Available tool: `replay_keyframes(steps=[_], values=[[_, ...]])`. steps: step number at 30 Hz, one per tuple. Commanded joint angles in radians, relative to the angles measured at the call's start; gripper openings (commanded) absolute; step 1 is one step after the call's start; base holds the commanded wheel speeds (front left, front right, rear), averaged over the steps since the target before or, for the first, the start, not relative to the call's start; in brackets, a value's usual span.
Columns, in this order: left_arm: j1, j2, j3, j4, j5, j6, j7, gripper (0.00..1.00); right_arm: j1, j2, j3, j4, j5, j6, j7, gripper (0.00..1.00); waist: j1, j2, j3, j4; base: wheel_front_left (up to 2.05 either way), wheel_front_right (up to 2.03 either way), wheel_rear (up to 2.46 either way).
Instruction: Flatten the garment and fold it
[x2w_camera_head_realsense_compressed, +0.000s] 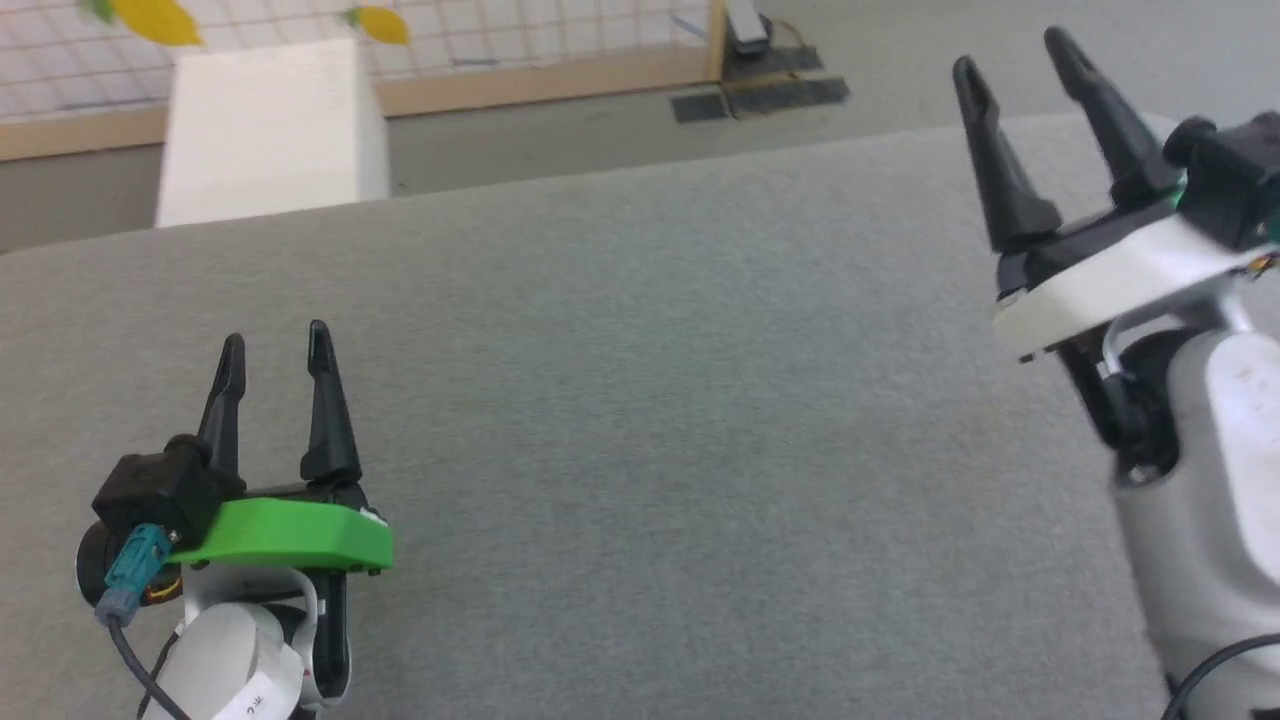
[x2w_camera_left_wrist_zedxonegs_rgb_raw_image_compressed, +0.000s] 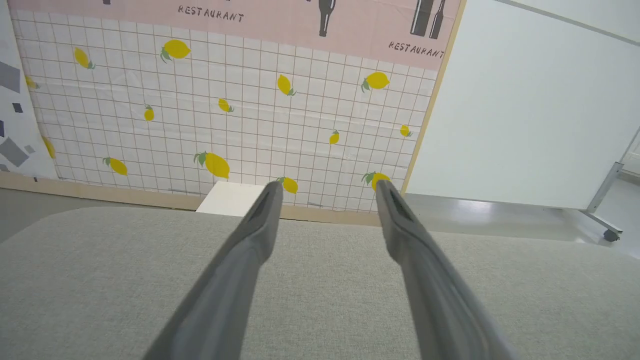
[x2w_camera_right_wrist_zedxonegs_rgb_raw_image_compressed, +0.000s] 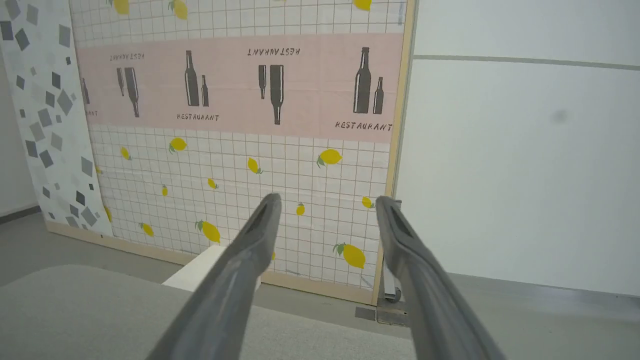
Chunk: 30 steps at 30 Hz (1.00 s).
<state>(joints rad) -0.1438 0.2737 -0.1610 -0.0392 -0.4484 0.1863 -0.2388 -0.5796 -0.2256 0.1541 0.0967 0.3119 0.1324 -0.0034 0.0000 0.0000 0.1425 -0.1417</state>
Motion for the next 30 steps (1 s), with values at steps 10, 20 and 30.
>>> replay_keyframes(steps=[10,20,30], values=[[0.027,-0.055,0.037,0.027,-0.004,0.003,-0.02,1.0,0.191,0.171,-0.114,0.009,-0.014,-0.002,-0.18,1.0,0.0,0.0,-0.153,0.147,0.0,0.0,0.0],[0.087,-0.101,0.048,0.087,0.044,-0.047,-0.023,1.0,0.453,0.175,-0.213,0.041,0.029,-0.002,-0.258,1.0,0.0,0.0,-0.209,0.171,0.0,0.0,0.0],[0.109,-0.114,-0.014,0.181,0.065,-0.081,-0.012,1.0,0.556,0.175,-0.218,0.113,-0.031,-0.002,-0.258,1.0,0.0,0.0,-0.225,0.17,0.0,0.0,0.0]])
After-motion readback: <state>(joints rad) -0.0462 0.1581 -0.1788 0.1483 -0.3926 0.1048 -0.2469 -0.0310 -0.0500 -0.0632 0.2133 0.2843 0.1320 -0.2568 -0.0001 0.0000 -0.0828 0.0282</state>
